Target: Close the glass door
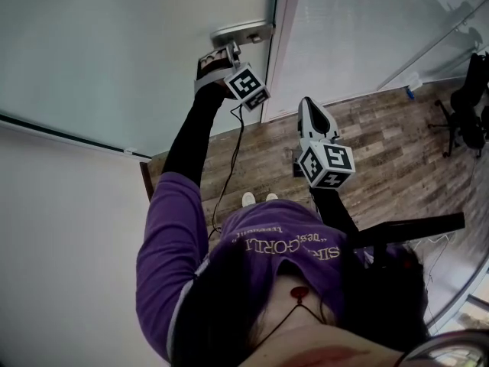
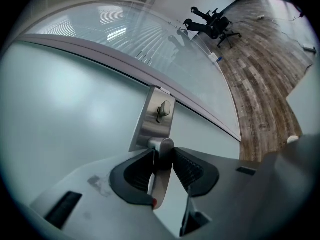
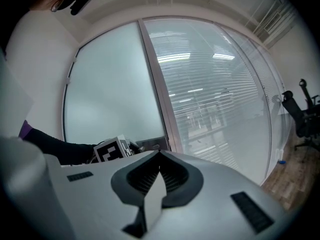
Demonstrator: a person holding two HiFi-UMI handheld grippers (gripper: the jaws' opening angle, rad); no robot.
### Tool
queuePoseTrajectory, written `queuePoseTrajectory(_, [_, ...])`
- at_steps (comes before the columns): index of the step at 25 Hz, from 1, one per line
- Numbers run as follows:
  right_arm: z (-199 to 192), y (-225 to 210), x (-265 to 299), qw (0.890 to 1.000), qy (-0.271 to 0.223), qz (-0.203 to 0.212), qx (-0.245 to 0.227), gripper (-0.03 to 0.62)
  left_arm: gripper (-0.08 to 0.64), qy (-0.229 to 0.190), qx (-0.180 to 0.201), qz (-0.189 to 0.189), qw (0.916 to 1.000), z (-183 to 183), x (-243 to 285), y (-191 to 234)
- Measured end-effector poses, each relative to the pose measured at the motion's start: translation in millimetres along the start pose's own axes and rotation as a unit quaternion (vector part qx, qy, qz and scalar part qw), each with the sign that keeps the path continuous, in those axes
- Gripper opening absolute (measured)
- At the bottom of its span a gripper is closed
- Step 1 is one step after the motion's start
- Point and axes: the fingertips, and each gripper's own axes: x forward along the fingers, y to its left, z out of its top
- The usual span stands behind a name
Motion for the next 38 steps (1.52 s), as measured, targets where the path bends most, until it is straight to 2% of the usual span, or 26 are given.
queuePoseTrajectory(5, [-0.2, 2.0, 2.8, 1.0, 0.002, -0.002, -0.006, -0.014, 0.124, -0.004, -0.023, -0.016, 0.9996, -5.2, 6.1, -1.2])
queuePoseTrajectory(9, [-0.1, 9.7, 10.9, 1.0, 0.001, 0.0, -0.012, -0.014, 0.124, -0.021, -0.021, -0.003, 0.9995, -10.1, 9.2, 0.5])
queuePoseTrajectory(14, [3.0, 9.9, 14.3, 1.0, -0.001, 0.004, -0.016, -0.014, 0.124, -0.009, -0.017, 0.007, 0.9998, -10.8, 15.2, 0.7])
queuePoseTrajectory(23, [-1.8, 4.4, 17.0, 1.0, -0.003, 0.0, -0.019, -0.014, 0.124, 0.001, -0.026, 0.007, 0.9996, -12.7, 25.4, -1.4])
queuePoseTrajectory(31, [8.9, 9.5, 21.1, 1.0, -0.007, 0.005, -0.022, -0.014, 0.127, -0.017, -0.033, 0.01, 0.9993, -11.5, 16.5, 3.2])
queuePoseTrajectory(34, [12.1, 10.3, 20.1, 1.0, -0.005, 0.006, -0.022, -0.014, 0.13, -0.052, -0.019, 0.036, 0.9978, -10.8, 0.2, 8.0])
queuePoseTrajectory(35, [12.6, 10.9, 20.1, 1.0, -0.006, 0.007, -0.022, -0.014, 0.132, -0.068, -0.025, 0.051, 0.9961, -11.8, -8.1, 11.5])
queuePoseTrajectory(37, [11.9, 12.8, 18.2, 1.0, -0.008, 0.008, -0.021, -0.014, 0.13, -0.106, -0.069, 0.099, 0.9869, -15.6, -36.7, 23.1])
queuePoseTrajectory(38, [10.9, 13.8, 16.7, 1.0, -0.009, 0.009, -0.021, -0.014, 0.13, -0.127, -0.103, 0.128, 0.9782, -18.4, -56.3, 30.5])
